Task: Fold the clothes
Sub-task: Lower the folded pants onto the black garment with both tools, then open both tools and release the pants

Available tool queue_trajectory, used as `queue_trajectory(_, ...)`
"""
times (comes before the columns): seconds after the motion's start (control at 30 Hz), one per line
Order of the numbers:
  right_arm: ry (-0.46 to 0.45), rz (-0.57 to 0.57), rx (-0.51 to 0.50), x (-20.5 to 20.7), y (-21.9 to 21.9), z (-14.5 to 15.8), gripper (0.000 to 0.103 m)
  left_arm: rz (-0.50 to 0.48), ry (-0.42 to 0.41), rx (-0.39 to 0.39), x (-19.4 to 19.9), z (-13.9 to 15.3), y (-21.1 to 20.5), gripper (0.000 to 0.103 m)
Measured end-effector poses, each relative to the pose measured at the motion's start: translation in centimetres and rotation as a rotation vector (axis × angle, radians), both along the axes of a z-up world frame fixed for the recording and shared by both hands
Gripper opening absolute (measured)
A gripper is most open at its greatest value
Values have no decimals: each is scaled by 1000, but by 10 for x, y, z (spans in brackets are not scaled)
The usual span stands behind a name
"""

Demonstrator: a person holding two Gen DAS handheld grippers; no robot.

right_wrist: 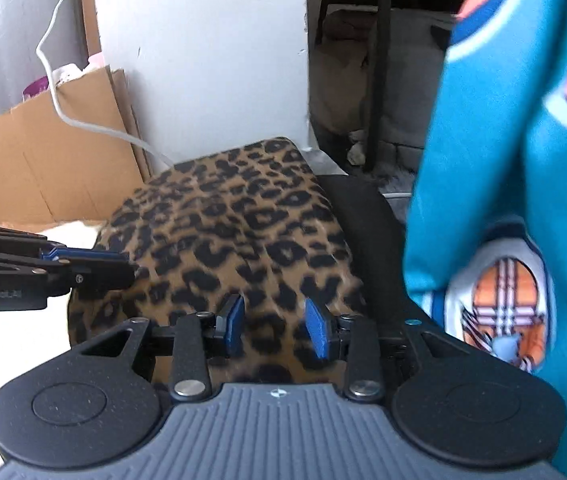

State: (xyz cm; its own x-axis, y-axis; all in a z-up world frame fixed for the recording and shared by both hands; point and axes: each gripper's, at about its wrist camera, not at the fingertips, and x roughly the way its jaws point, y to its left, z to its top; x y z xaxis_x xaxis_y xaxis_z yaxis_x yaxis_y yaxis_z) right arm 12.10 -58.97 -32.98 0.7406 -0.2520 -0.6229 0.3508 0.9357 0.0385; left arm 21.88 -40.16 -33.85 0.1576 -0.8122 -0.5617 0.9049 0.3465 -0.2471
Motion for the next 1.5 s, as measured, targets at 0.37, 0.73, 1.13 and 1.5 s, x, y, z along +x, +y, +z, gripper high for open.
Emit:
queue_trajectory(0.37,35,-61,-14,-51,11,-18,41,68,23,-9,-14,-22,30,25)
queue_trajectory(0.73,88,-133,143,-79,21,-16,66,234,107,63,-42,20,105,90)
queue_trajectory(1.13,117,-179,195,-81,62,12,99,322,204,261,-57,36,139,103)
queue_trajectory(1.5,175,-144,297,-90,108,117,100,463,285,196,-56,77,190,103)
